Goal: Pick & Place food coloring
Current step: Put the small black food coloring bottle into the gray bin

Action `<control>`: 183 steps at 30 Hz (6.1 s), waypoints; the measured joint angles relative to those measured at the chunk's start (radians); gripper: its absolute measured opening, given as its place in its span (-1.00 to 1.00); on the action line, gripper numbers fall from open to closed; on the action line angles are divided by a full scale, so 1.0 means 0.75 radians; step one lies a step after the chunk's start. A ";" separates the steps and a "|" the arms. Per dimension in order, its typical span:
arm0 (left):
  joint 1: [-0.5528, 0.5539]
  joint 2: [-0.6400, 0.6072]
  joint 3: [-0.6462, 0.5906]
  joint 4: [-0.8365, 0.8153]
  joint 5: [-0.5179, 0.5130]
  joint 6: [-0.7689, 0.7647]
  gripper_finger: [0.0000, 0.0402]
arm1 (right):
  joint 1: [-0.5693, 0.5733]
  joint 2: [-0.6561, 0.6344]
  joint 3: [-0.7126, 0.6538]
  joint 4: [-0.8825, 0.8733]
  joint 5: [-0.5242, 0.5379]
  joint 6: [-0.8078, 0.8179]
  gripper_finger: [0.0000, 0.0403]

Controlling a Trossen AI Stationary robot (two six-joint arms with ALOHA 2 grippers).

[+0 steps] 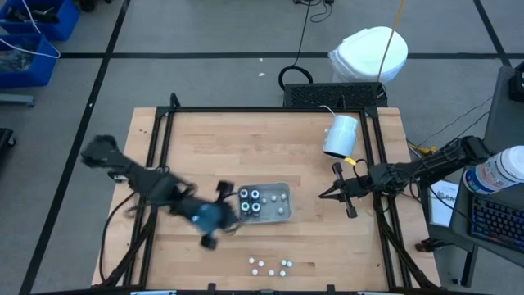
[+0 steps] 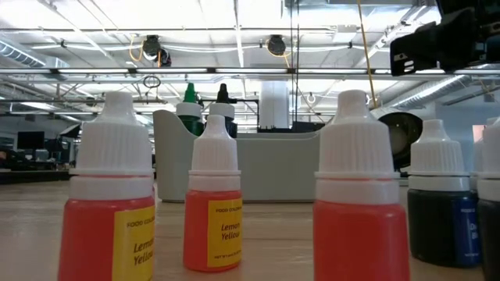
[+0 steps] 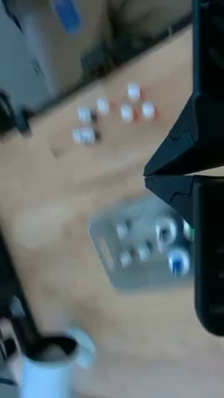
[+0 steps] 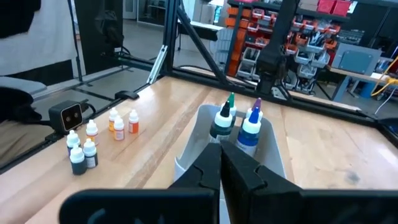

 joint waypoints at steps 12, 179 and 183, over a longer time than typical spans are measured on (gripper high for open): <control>-0.219 -0.375 -1.235 1.475 -0.524 -0.136 -0.95 | 0.004 0.095 -0.001 0.111 0.002 -0.013 -1.00; -0.122 -0.373 -1.405 1.779 -0.601 0.278 -0.77 | 0.153 1.476 1.160 -0.536 0.623 0.408 -0.78; -0.122 -0.373 -1.405 1.778 -0.601 0.277 -0.77 | 0.139 1.497 1.160 -0.534 0.592 0.415 -0.78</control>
